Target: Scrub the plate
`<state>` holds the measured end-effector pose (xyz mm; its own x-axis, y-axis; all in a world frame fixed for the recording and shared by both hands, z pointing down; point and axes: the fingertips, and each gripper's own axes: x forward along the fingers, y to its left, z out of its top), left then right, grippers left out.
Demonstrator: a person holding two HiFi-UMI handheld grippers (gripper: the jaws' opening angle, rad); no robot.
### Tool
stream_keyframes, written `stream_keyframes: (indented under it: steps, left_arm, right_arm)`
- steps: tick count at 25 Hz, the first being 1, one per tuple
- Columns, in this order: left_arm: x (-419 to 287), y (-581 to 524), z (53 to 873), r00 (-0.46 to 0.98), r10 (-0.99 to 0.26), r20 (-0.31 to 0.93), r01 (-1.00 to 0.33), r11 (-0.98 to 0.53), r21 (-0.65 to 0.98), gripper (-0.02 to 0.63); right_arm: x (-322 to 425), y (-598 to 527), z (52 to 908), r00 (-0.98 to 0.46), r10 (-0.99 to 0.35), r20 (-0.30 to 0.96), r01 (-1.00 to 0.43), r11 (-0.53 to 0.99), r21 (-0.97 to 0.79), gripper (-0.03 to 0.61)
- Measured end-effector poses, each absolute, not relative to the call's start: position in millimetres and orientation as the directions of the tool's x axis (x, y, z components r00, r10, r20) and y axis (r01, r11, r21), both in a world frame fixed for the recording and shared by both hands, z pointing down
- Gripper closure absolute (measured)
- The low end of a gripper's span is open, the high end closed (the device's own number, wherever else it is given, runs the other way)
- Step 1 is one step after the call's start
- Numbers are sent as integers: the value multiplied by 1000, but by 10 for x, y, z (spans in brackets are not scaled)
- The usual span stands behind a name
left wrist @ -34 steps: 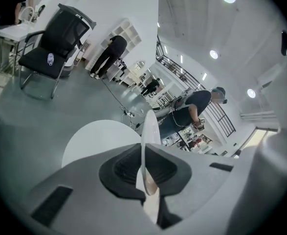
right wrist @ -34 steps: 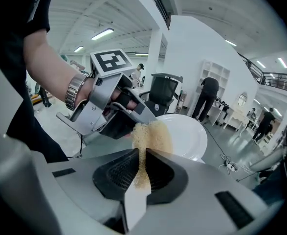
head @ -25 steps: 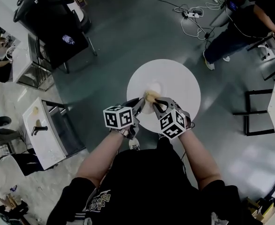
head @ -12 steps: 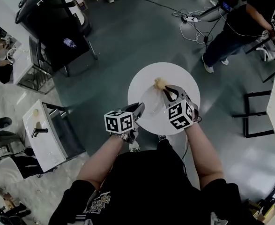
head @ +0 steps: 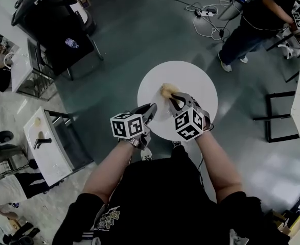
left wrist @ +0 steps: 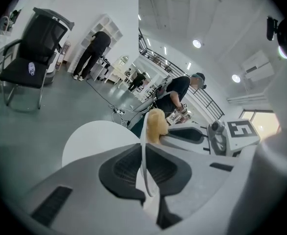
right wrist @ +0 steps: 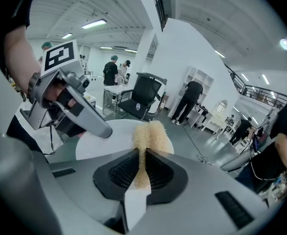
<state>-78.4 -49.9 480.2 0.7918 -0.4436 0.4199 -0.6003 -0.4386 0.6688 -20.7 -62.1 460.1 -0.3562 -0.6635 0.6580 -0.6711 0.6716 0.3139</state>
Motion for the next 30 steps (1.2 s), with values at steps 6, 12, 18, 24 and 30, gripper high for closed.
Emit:
stream_keyframes:
  steps: [6, 12, 18, 24, 30]
  left_arm:
    - [-786, -652, 4743, 784, -474, 400, -597, -397, 698, 588]
    - [-811, -745, 4760, 777, -489, 396, -593, -359, 721, 588]
    - [-844, -810, 4826, 768, -493, 408, -600, -335, 726, 589]
    - [-848, -889, 4787, 763, -509, 399, -601, -331, 728, 589]
    - [-769, -798, 4861, 774, -472, 422, -607, -364, 706, 589]
  right_arm:
    - [-374, -421, 4697, -385, -627, 678, -633, 714, 301, 526]
    - [-533, -238, 4776, -408, -595, 692, -606, 744, 282, 528]
    - [-618, -135, 4821, -416, -582, 699, -601, 753, 269, 528]
    - [-660, 8, 4833, -430, -563, 706, -583, 770, 259, 528]
    - [-528, -41, 4857, -418, -565, 712, -595, 762, 255, 528]
